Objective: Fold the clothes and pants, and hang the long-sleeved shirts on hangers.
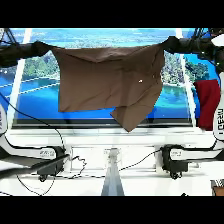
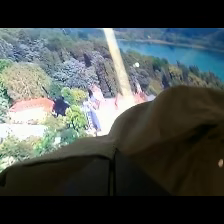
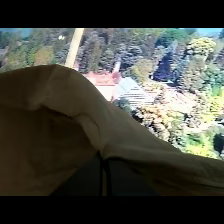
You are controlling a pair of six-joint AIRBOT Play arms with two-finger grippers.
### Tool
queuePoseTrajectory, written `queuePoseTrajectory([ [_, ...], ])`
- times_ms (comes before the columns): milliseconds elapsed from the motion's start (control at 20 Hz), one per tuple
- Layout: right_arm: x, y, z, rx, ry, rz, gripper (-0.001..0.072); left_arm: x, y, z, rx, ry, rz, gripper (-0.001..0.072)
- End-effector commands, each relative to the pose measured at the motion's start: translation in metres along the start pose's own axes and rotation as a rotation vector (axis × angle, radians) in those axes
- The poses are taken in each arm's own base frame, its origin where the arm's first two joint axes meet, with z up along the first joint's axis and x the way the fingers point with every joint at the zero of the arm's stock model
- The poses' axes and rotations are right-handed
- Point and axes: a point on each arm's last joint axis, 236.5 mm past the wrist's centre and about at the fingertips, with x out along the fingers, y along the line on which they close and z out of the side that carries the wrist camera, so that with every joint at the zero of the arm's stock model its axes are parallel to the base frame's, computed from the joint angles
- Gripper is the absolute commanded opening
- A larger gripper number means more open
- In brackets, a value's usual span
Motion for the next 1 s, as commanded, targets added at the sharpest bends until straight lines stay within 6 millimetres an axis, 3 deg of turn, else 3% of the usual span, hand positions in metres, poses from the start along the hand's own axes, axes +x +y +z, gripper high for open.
queuePoseTrajectory([
  [0,0.017,-0.036,-0.005,0.001,0.006,-0.085,0.0007,0.035,0.018,0.000,-0.051,-0.047,0.060,0.0018],
  [200,0.013,-0.061,-0.052,-0.041,0.207,-0.176,0.0007,0.039,0.028,-0.030,-0.007,0.075,0.102,0.0017],
  [400,-0.004,-0.068,-0.098,-0.056,0.420,-0.205,0.0007,0.014,0.051,-0.070,-0.087,0.247,0.140,0.0017],
  [650,-0.015,-0.066,-0.120,-0.052,0.521,-0.197,0.0007,-0.010,0.053,-0.103,-0.154,0.388,0.105,0.0017],
  [800,-0.015,-0.066,-0.125,-0.040,0.536,-0.191,0.0007,0.000,0.045,-0.120,-0.143,0.452,0.085,0.0017],
  [950,-0.010,-0.072,-0.150,-0.002,0.577,-0.187,0.0008,0.012,0.046,-0.138,-0.131,0.508,0.087,0.0019],
])
